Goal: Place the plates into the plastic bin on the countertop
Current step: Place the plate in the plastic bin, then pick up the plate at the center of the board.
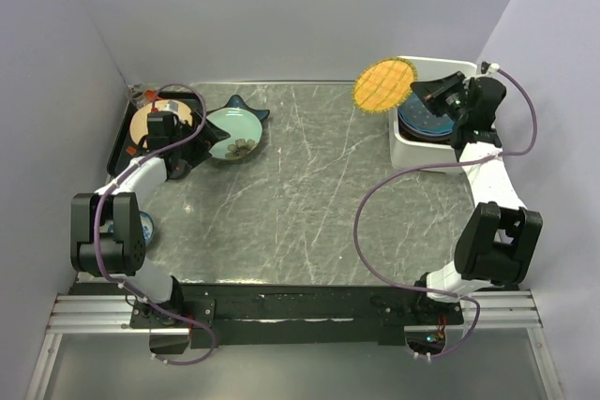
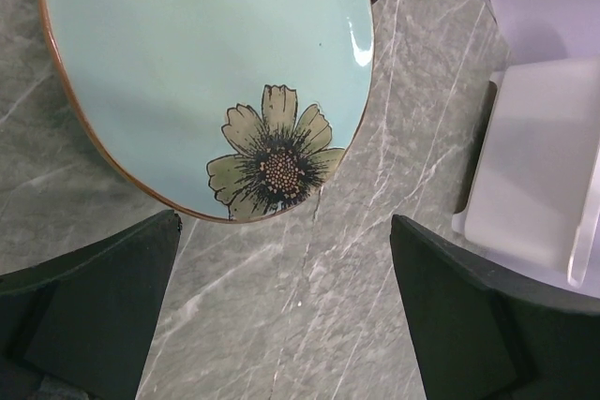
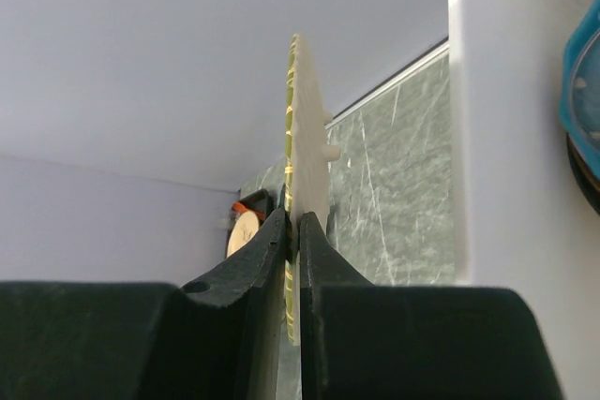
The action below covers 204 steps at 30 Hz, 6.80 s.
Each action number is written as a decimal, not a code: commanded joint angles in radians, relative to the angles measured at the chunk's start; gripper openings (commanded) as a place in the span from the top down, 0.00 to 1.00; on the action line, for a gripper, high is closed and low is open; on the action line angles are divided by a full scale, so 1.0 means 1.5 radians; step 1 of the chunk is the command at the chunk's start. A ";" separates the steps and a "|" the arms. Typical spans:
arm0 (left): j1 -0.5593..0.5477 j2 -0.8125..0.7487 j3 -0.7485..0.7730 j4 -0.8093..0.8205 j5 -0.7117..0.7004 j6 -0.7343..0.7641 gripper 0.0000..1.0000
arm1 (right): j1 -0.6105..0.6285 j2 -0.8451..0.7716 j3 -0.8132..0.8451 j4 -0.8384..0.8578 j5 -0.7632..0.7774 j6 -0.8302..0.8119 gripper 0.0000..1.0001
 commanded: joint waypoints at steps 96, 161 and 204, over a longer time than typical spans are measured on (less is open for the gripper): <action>-0.040 0.031 0.021 0.007 -0.019 0.020 0.01 | -0.154 0.030 -0.069 0.042 0.169 -0.028 0.37; 0.017 0.013 -0.041 0.025 -0.074 -0.016 0.04 | 0.185 -0.022 -0.025 0.006 0.206 -0.069 0.25; 0.027 0.031 -0.006 0.079 -0.040 -0.049 0.99 | 0.250 0.011 -0.030 0.007 0.188 -0.071 0.25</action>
